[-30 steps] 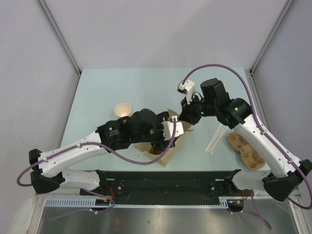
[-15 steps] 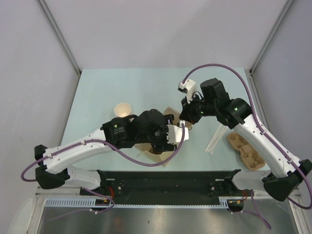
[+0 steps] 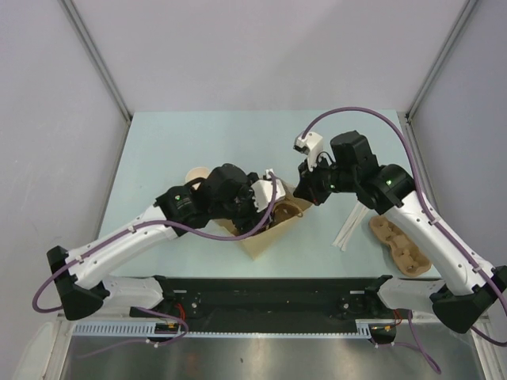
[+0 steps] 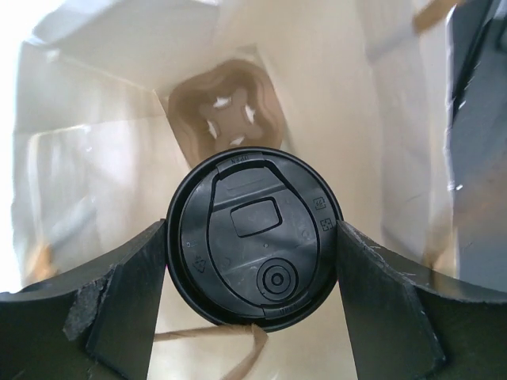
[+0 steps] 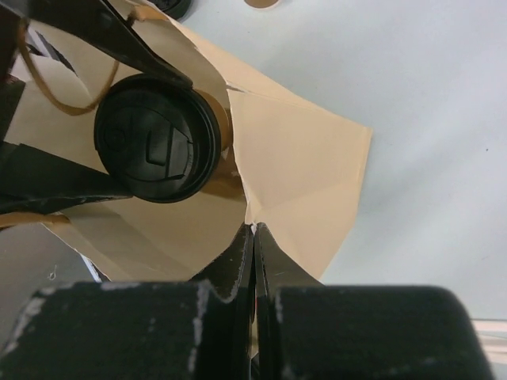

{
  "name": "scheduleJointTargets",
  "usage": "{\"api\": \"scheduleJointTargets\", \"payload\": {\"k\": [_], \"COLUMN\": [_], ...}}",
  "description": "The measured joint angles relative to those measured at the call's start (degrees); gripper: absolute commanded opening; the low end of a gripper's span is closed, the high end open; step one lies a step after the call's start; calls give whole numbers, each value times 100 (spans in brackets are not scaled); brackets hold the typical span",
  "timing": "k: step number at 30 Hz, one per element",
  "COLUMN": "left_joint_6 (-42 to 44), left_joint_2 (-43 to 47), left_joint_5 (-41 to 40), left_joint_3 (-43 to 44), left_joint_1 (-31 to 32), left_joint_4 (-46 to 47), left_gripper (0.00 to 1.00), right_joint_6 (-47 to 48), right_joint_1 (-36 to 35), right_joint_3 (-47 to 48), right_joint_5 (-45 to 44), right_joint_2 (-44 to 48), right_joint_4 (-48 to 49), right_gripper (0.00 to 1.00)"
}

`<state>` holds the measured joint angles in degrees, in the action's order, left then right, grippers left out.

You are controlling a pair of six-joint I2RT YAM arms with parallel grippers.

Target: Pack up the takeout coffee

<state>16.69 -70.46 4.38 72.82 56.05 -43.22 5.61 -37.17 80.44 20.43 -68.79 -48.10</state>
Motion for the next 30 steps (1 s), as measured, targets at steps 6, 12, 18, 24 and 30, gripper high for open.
{"api": "scheduleJointTargets", "payload": {"k": [6, 12, 18, 24, 30], "left_joint_6": [-391, -636, -623, -208, 452], "left_joint_2": [466, 575, 173, 125, 240], "left_joint_5": [343, 527, 553, 538, 634], "left_joint_3": [-232, -420, -431, -597, -798], "left_joint_1": [-199, -398, -391, -208, -46], "left_joint_4": [361, 540, 516, 492, 494], "left_gripper": [14, 12, 10, 10, 10], "right_joint_6": [-101, -155, -243, -358, -269], "right_joint_1": [52, 168, 170, 85, 264], "right_joint_3": [-94, -181, -267, -472, -474], "right_joint_5": [138, 321, 518, 841, 957], "right_joint_2": [57, 63, 162, 479, 636], "right_joint_4": [15, 50, 48, -166, -343], "right_gripper": [0, 0, 4, 43, 88]}}
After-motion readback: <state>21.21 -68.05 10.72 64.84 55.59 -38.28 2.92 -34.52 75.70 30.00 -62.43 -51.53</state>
